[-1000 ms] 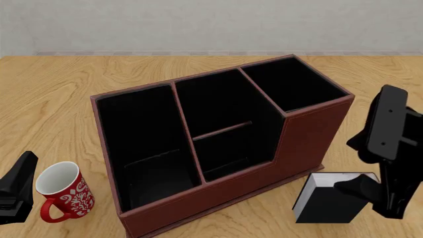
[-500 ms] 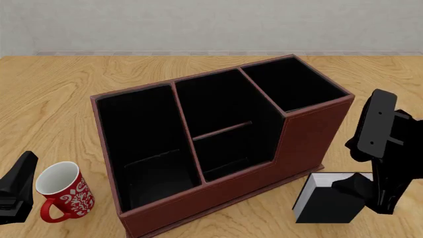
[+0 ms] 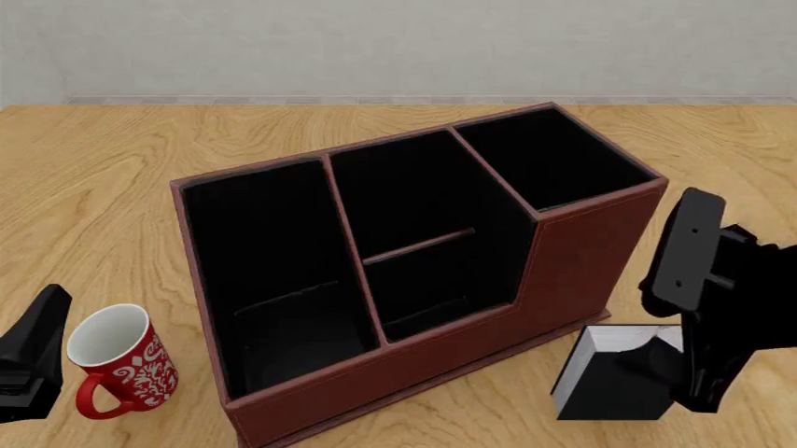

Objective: Pick up the book and place it in the right compartment of the caddy.

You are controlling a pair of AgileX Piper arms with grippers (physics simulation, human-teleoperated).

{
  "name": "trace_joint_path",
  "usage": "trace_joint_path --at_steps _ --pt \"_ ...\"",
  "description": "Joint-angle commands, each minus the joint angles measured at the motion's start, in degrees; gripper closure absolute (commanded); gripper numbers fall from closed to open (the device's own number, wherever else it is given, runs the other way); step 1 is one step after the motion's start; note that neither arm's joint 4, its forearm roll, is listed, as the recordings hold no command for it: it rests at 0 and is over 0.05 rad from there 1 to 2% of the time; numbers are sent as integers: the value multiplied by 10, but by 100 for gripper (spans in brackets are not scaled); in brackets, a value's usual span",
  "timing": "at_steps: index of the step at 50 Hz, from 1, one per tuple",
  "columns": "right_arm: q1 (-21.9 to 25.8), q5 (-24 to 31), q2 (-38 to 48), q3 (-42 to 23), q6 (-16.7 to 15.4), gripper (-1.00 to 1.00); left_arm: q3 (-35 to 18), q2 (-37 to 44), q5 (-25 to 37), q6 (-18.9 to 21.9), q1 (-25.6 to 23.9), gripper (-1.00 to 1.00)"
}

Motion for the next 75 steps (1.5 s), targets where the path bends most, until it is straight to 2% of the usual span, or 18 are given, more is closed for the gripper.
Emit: trace_joint_path --at_steps 1,31,44,66,69,70,71,73,75 --pt "13 -17 -1 24 21 -100 0 0 0 0 0 -100" --pt "-2 -33 16 41 32 -100 0 0 0 0 0 -100" --pt "9 -43 21 54 47 -100 0 0 0 0 0 -100" --pt "-5 -70 42 73 46 -100 0 0 0 0 0 -100" --pt "16 -77 40 85 66 -100 0 0 0 0 0 -100" --pt "23 -81 38 87 75 100 0 0 0 0 0 -100" --pt "53 -71 26 95 110 100 0 0 0 0 0 -100" --pt "50 -78 30 92 107 100 0 0 0 0 0 -100" --pt "63 -75 25 89 121 100 0 0 0 0 0 -100"
